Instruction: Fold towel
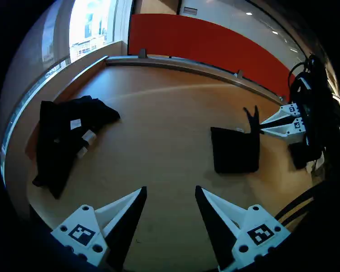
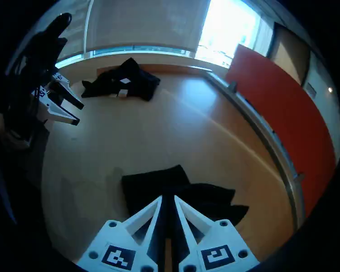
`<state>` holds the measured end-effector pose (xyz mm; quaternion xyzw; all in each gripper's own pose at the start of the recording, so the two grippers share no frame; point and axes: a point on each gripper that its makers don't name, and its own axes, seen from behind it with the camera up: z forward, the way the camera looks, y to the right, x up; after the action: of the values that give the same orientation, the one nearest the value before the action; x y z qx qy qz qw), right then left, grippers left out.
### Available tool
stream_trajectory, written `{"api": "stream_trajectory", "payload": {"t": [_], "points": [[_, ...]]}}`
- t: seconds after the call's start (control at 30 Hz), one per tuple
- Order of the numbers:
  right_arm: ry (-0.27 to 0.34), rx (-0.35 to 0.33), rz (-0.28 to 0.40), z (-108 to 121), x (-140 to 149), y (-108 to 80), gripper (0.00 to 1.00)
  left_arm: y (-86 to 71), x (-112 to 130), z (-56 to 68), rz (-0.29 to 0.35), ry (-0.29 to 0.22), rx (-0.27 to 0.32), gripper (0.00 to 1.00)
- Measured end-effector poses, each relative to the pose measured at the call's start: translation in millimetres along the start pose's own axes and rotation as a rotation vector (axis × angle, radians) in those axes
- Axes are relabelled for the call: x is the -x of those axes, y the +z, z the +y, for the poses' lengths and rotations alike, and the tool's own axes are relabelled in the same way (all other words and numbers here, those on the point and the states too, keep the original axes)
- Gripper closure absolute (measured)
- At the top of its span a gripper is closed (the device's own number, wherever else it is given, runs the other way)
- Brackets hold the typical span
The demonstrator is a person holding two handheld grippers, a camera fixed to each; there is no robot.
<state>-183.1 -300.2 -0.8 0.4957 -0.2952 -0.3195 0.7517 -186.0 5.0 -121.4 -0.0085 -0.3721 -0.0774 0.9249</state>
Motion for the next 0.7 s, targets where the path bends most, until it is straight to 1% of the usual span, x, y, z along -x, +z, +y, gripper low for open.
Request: {"api": "stream_trajectory", "payload": {"t": [0.1, 0.2, 0.3, 0.5, 0.63, 0.7], "points": [[-0.010, -0.038, -0.013, -15.4, -0.8, 20.5, 0.97, -3.8, 2.9, -2.3, 0.003, -0.013, -0.004, 0.22], [-0.008, -0.074, -0.035, -29.6, 5.0, 40.1, 0.97, -6.3, 6.4, -6.6, 0.005, -0.027, -0.019, 0.22], [-0.003, -0.104, -0.053, -40.4, 11.0, 52.1, 0.96, -7.9, 9.2, -8.0, 0.006, -0.044, -0.022, 0.22], [-0.010, -0.129, -0.069, -49.3, 16.4, 59.6, 0.97, -8.6, 9.2, -7.7, 0.012, -0.064, -0.023, 0.22], [-0.010, -0.134, -0.071, -50.4, 17.6, 61.2, 0.96, -8.0, 8.5, -7.6, 0.014, -0.058, -0.027, 0.22], [-0.008, -0.134, -0.070, -50.5, 17.8, 61.4, 0.93, -7.9, 8.7, -7.9, 0.013, -0.055, -0.030, 0.22]]}}
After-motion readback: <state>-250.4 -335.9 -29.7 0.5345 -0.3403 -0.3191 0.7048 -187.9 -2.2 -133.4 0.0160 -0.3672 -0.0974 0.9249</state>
